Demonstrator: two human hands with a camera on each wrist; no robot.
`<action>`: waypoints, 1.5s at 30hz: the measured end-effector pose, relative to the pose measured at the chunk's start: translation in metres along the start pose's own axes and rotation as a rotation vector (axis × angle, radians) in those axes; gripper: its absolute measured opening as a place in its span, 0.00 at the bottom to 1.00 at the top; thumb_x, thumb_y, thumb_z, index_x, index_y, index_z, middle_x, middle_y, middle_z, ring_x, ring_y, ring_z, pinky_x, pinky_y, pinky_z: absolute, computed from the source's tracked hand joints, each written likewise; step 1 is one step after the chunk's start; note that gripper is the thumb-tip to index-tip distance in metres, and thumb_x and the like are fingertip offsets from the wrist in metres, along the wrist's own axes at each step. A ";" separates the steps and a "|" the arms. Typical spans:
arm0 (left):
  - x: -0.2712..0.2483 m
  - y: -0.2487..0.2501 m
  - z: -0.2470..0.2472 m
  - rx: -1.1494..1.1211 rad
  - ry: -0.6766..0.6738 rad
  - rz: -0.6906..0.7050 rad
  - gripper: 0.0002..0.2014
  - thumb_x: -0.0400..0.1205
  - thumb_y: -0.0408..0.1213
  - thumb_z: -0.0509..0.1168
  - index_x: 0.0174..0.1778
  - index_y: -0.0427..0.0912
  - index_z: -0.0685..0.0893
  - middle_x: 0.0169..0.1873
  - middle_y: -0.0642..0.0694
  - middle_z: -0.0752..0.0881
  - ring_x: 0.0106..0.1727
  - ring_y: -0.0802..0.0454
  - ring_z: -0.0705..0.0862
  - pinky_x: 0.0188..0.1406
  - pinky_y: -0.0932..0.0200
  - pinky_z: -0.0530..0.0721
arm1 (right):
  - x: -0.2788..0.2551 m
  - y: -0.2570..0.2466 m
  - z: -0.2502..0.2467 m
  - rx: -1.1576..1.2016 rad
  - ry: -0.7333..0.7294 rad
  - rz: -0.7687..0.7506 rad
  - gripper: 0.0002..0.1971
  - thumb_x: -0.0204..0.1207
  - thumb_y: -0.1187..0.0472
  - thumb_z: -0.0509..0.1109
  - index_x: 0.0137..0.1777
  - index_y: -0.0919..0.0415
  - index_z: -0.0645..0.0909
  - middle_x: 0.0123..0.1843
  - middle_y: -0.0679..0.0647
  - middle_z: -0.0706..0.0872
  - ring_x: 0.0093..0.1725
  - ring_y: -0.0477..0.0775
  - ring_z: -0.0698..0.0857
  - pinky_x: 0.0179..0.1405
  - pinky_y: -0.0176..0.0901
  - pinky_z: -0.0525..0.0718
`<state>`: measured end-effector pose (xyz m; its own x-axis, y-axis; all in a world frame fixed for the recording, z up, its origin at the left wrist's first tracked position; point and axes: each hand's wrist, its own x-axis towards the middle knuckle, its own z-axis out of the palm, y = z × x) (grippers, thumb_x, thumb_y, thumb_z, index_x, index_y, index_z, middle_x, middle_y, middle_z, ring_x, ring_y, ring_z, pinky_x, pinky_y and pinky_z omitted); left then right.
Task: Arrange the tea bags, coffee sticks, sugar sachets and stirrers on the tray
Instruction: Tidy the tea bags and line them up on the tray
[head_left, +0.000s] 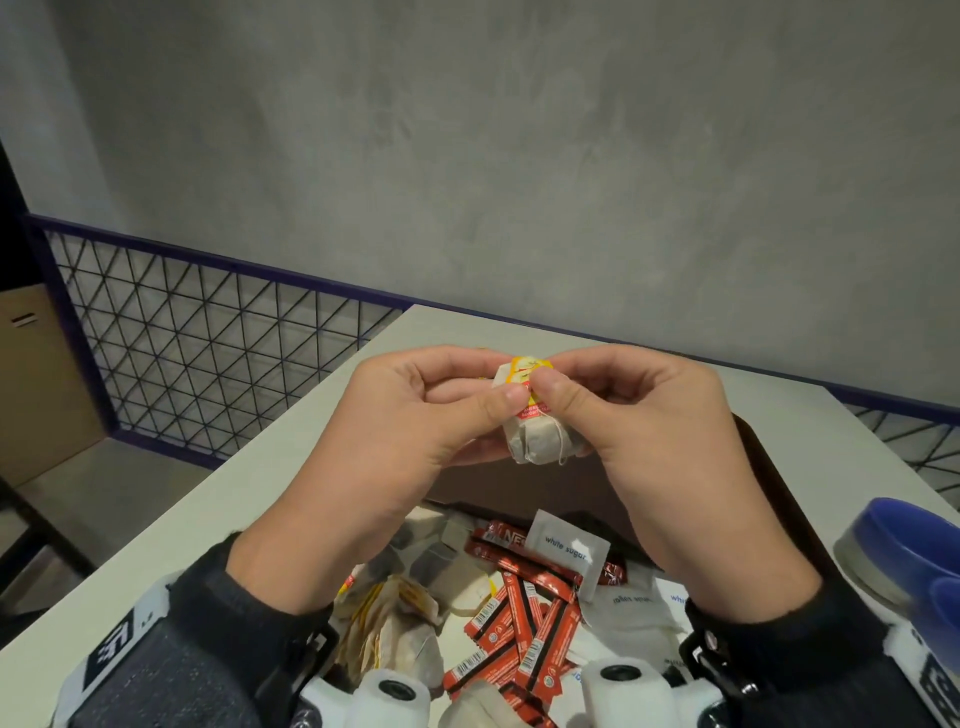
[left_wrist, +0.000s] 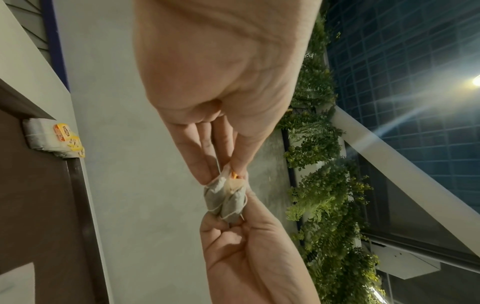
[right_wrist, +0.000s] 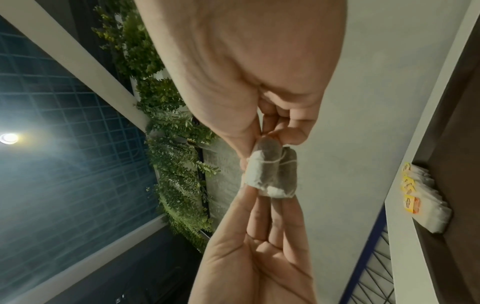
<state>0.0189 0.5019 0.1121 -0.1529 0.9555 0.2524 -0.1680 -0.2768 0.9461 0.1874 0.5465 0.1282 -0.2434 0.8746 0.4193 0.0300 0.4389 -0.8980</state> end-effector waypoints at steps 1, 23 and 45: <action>0.000 0.001 0.000 0.006 0.003 0.000 0.12 0.75 0.31 0.77 0.55 0.39 0.92 0.46 0.37 0.95 0.49 0.41 0.95 0.46 0.51 0.93 | -0.001 0.000 0.001 0.023 0.000 0.016 0.05 0.74 0.58 0.80 0.47 0.57 0.93 0.42 0.56 0.94 0.41 0.54 0.93 0.33 0.39 0.88; 0.017 0.020 -0.041 0.078 0.288 -0.074 0.23 0.84 0.34 0.72 0.75 0.42 0.78 0.44 0.42 0.96 0.48 0.41 0.95 0.57 0.43 0.92 | 0.060 0.008 0.016 -0.251 -0.265 0.326 0.05 0.76 0.63 0.80 0.43 0.59 0.86 0.38 0.54 0.87 0.35 0.48 0.79 0.32 0.40 0.74; 0.032 0.010 -0.109 -0.020 0.460 -0.080 0.06 0.85 0.37 0.69 0.57 0.43 0.85 0.44 0.46 0.96 0.43 0.47 0.94 0.50 0.49 0.94 | 0.134 0.114 0.088 -0.326 -0.293 0.804 0.13 0.83 0.65 0.72 0.64 0.69 0.79 0.48 0.63 0.87 0.41 0.60 0.89 0.44 0.47 0.92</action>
<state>-0.0938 0.5189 0.1077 -0.5537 0.8307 0.0585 -0.2148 -0.2103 0.9538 0.0728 0.6957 0.0706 -0.2658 0.8742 -0.4064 0.5584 -0.2040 -0.8041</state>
